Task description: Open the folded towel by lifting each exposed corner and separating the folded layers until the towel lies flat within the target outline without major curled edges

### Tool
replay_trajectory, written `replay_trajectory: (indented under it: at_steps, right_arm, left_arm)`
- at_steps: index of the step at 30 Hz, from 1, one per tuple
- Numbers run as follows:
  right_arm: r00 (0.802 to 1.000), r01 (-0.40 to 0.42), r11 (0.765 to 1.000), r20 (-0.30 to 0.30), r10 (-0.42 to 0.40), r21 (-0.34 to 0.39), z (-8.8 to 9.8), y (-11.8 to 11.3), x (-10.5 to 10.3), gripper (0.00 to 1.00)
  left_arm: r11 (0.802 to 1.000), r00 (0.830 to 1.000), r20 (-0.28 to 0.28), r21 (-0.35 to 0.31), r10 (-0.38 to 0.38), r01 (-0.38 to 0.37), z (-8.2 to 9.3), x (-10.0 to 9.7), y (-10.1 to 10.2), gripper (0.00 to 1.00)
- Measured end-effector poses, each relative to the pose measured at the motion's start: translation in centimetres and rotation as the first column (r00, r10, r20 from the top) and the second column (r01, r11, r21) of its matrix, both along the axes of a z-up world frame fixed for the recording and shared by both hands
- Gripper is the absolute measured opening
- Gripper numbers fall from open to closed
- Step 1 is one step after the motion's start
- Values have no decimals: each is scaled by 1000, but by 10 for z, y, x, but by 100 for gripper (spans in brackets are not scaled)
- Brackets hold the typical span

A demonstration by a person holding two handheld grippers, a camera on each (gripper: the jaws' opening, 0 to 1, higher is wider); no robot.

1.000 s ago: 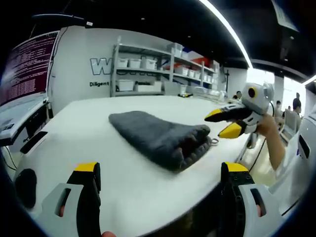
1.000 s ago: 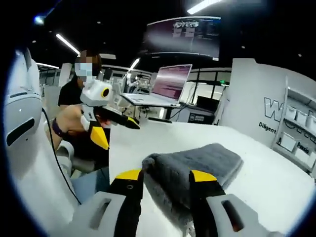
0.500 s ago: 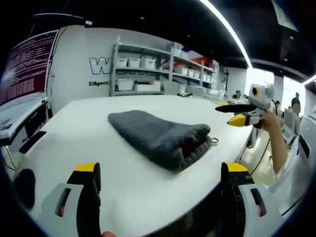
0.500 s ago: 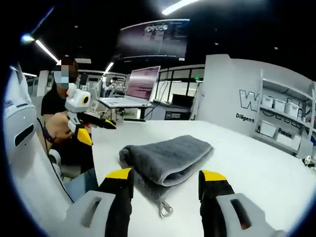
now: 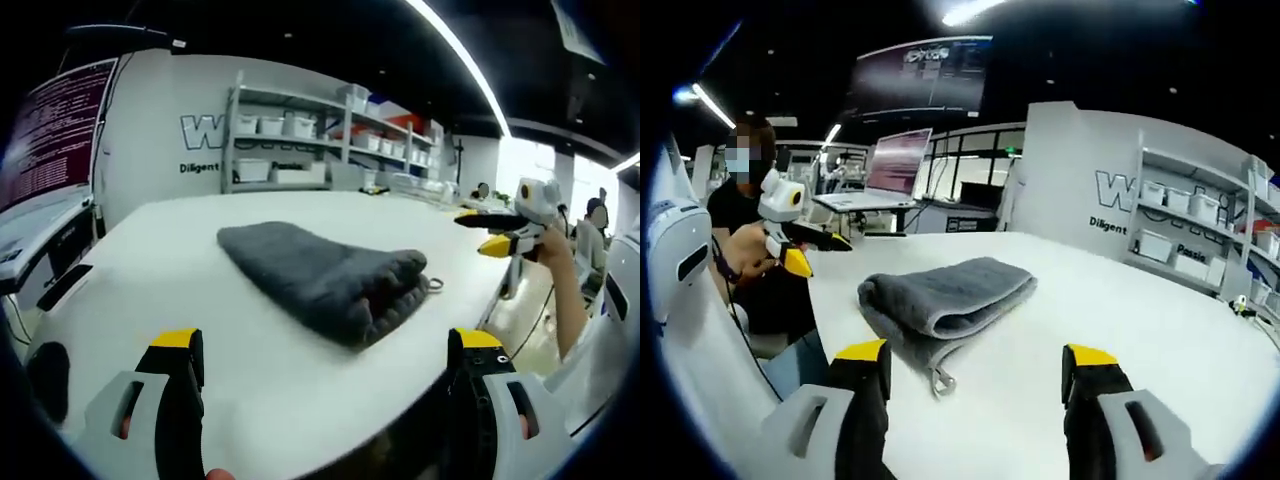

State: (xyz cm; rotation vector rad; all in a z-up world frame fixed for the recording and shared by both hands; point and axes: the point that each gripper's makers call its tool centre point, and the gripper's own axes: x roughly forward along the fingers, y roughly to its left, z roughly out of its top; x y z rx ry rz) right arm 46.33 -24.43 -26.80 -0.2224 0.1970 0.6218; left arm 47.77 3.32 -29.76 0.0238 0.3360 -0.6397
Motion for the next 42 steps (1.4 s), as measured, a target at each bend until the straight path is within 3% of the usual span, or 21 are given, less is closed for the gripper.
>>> replay_trajectory:
  at_steps: [6,10,22,29,42]
  right_arm:
    - [1000,-7,1000,-20,7,-3,-5,-1,-6,79]
    - [999,3,999,-33,-5,-42,-10,-5,-8,82]
    - [999,22,998,-32,-20,60,0,-10,-15,99]
    - [999,32,998,-41,-30,57,-2,-14,-18,99]
    - [997,44,997,-67,-39,66,-13,-15,-25,99]
  left_arm:
    - [1000,1000,-1,-2,-3,3,-1,0,-1,99]
    - [1000,1000,-2,-2,0,0,-1,0,0,99]
    - [1000,1000,1,-6,0,0,-1,-1,1,99]
    - [1000,1000,2,-5,-13,13,0,-1,-4,99]
    - [994,994,-2,-3,-110,110,-3,-7,-44,99]
